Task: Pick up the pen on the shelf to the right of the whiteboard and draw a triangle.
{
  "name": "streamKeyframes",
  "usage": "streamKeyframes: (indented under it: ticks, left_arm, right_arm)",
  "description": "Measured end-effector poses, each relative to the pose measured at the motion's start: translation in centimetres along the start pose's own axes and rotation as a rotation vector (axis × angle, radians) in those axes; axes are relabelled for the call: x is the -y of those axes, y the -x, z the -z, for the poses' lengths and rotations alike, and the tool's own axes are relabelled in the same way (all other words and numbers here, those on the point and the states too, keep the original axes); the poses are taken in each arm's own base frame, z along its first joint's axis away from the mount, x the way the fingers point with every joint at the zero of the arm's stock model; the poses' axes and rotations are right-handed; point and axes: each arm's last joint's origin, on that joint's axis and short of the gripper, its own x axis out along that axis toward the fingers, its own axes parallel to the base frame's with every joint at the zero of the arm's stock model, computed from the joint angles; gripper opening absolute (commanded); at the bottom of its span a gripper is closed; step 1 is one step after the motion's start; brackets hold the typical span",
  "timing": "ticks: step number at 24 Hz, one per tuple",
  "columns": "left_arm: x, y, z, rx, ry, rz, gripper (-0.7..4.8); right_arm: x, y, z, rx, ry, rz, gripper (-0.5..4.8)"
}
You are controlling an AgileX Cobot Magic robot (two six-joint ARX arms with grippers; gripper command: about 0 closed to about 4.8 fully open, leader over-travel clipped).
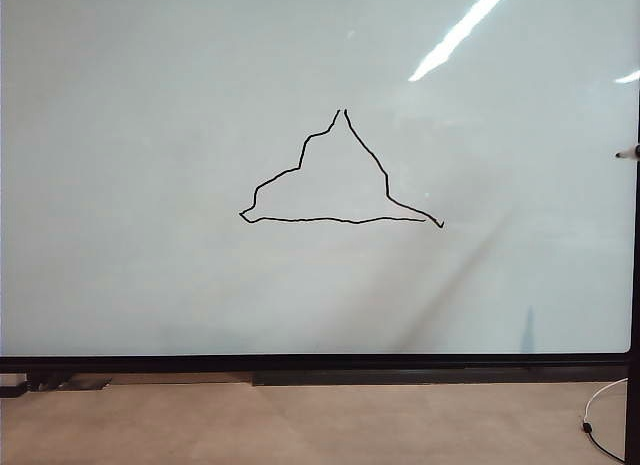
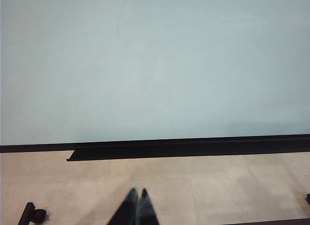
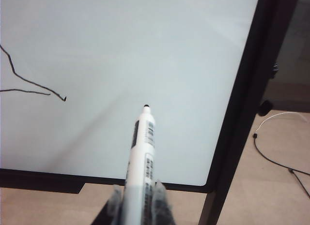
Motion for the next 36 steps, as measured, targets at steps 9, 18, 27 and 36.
streamKeyframes:
  ticks: [9,18,27,36]
  left_arm:
    - [0.0,0.0,0.0,0.0,0.0,0.0,-0.05]
    - [0.0,0.0,0.0,0.0,0.0,0.0,-0.05]
    - [0.0,0.0,0.0,0.0,0.0,0.001,-0.05]
    - [0.0,0.0,0.0,0.0,0.0,0.0,-0.05]
  right_arm:
    - [0.0,2.3,0.7,-0.017,0.002,0.037,-0.04]
    - [0.0,3.6,1.1,-0.008,0.002,0.059,-0.04]
    - [0.0,3.7,1.0,0.003,0.009,0.043,-0.01]
    - [-0.1,3.7,1.0,0.002,0.01,0.041,-0.01]
